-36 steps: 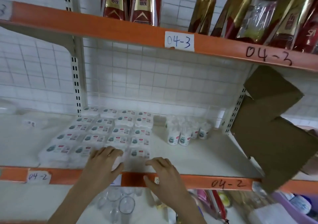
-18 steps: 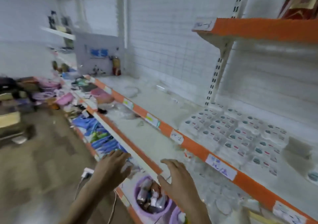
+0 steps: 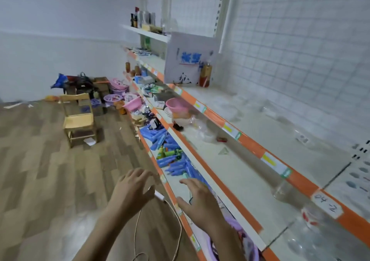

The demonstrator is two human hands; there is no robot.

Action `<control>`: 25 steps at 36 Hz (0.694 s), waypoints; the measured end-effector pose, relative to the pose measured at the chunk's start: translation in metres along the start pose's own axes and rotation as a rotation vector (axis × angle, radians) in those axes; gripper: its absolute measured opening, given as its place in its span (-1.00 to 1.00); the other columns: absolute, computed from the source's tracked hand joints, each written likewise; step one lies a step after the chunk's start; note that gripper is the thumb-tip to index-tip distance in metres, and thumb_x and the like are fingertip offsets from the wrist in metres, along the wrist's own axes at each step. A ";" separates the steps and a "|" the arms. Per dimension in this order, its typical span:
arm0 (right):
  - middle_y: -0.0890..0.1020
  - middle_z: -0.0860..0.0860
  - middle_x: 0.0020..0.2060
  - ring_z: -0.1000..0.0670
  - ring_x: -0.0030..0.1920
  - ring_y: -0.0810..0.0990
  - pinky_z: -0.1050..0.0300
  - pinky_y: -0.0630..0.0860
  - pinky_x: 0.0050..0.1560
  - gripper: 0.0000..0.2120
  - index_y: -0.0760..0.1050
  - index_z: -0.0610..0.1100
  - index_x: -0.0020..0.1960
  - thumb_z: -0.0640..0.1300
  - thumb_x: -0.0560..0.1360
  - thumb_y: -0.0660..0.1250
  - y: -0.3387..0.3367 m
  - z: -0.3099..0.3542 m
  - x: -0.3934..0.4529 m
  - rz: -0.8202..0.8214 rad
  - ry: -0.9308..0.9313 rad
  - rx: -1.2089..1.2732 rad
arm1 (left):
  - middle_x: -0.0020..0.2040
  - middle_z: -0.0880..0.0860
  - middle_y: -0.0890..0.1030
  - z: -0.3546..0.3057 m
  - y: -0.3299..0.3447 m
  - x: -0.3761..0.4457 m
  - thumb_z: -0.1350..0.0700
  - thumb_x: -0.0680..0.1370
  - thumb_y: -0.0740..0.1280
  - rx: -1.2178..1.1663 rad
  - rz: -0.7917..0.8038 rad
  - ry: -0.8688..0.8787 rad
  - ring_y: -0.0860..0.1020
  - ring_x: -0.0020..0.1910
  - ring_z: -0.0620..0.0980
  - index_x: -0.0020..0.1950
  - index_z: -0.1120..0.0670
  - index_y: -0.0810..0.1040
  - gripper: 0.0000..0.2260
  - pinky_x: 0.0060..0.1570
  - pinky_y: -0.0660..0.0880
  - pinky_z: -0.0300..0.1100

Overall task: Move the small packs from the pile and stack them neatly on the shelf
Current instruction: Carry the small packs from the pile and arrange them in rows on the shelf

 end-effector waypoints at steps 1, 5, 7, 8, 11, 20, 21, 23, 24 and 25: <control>0.38 0.11 0.31 0.12 0.29 0.34 0.38 0.21 0.13 -0.56 0.31 0.04 0.37 0.07 0.52 0.24 0.005 0.005 0.012 -0.002 -0.002 0.003 | -0.23 -0.07 0.58 0.010 0.002 0.007 -0.14 0.34 0.14 -0.004 0.023 -0.003 0.61 -0.24 0.01 -0.09 -0.05 0.55 -0.70 -0.35 0.51 -0.16; 0.38 0.13 0.31 0.14 0.29 0.34 0.42 0.19 0.12 -0.58 0.33 0.05 0.35 0.06 0.52 0.26 0.018 0.016 0.048 0.002 0.027 0.042 | -0.20 -0.05 0.60 0.041 0.013 0.038 -0.12 0.36 0.22 -0.024 0.101 -0.009 0.61 -0.20 0.02 -0.06 -0.02 0.59 -0.71 -0.32 0.53 -0.12; 0.36 0.14 0.31 0.15 0.29 0.33 0.40 0.20 0.12 -0.58 0.33 0.06 0.35 0.07 0.51 0.26 0.022 0.015 0.061 0.029 0.053 0.050 | -0.19 -0.03 0.61 0.050 0.019 0.052 -0.07 0.35 0.32 -0.056 0.118 -0.001 0.61 -0.18 0.04 -0.04 0.00 0.59 -0.75 -0.30 0.53 -0.11; 0.36 0.14 0.31 0.15 0.29 0.33 0.38 0.22 0.13 -0.57 0.33 0.05 0.35 0.07 0.51 0.26 0.023 0.013 0.067 0.036 0.068 0.050 | -0.19 -0.03 0.61 0.054 0.022 0.058 -0.07 0.35 0.31 -0.063 0.116 0.009 0.61 -0.19 0.04 -0.04 0.00 0.59 -0.75 -0.30 0.52 -0.12; 0.40 0.13 0.27 0.13 0.27 0.37 0.35 0.28 0.16 -0.60 0.37 0.04 0.32 0.06 0.50 0.28 0.019 0.002 0.084 0.015 0.098 0.054 | -0.16 -0.01 0.62 0.059 0.034 0.081 -0.06 0.34 0.30 -0.109 0.139 0.031 0.62 -0.18 0.06 -0.02 0.01 0.59 -0.72 -0.30 0.52 -0.13; 0.43 0.20 0.17 0.18 0.23 0.38 0.36 0.30 0.17 -0.67 0.43 0.06 0.26 0.00 0.50 0.31 -0.046 -0.063 0.149 -0.176 0.152 0.026 | 0.18 -0.04 0.54 0.037 0.065 0.186 0.01 0.50 0.35 -0.295 0.176 0.208 0.51 0.14 -0.05 0.21 0.01 0.52 -0.71 0.05 0.46 -0.20; 0.42 0.22 0.15 0.20 0.22 0.37 0.37 0.28 0.16 -0.69 0.43 0.07 0.24 0.00 0.50 0.31 -0.057 -0.072 0.160 -0.204 0.154 0.019 | 0.19 -0.04 0.53 0.035 0.069 0.203 0.00 0.51 0.33 -0.311 0.175 0.229 0.49 0.15 -0.07 0.23 0.00 0.50 -0.70 0.07 0.45 -0.21; 0.43 0.22 0.14 0.21 0.21 0.38 0.36 0.26 0.16 -0.70 0.45 0.07 0.22 -0.01 0.50 0.33 -0.082 -0.090 0.183 -0.272 0.158 0.009 | 0.19 -0.03 0.51 0.028 0.073 0.241 0.01 0.52 0.32 -0.339 0.161 0.276 0.49 0.12 -0.07 0.25 0.00 0.48 -0.69 0.04 0.44 -0.23; 0.45 0.19 0.14 0.19 0.21 0.40 0.35 0.27 0.16 -0.70 0.46 0.05 0.21 -0.02 0.49 0.34 -0.096 -0.099 0.196 -0.316 0.148 -0.004 | 0.19 -0.04 0.50 0.023 0.073 0.261 0.02 0.53 0.31 -0.343 0.152 0.303 0.49 0.09 -0.08 0.26 0.00 0.47 -0.69 0.01 0.42 -0.26; 0.48 0.17 0.13 0.16 0.20 0.42 0.34 0.29 0.16 -0.70 0.48 0.03 0.20 -0.04 0.48 0.36 -0.109 -0.109 0.209 -0.358 0.141 -0.020 | 0.19 -0.06 0.49 0.017 0.072 0.283 0.03 0.53 0.30 -0.335 0.144 0.332 0.48 0.07 -0.09 0.27 0.00 0.47 -0.69 -0.03 0.39 -0.31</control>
Point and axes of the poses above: each hand's wrist, its own x-axis towards the middle knuckle, its own y-axis out of the palm, z = x × y, the point moved 6 cm from there along x, towards the middle knuckle
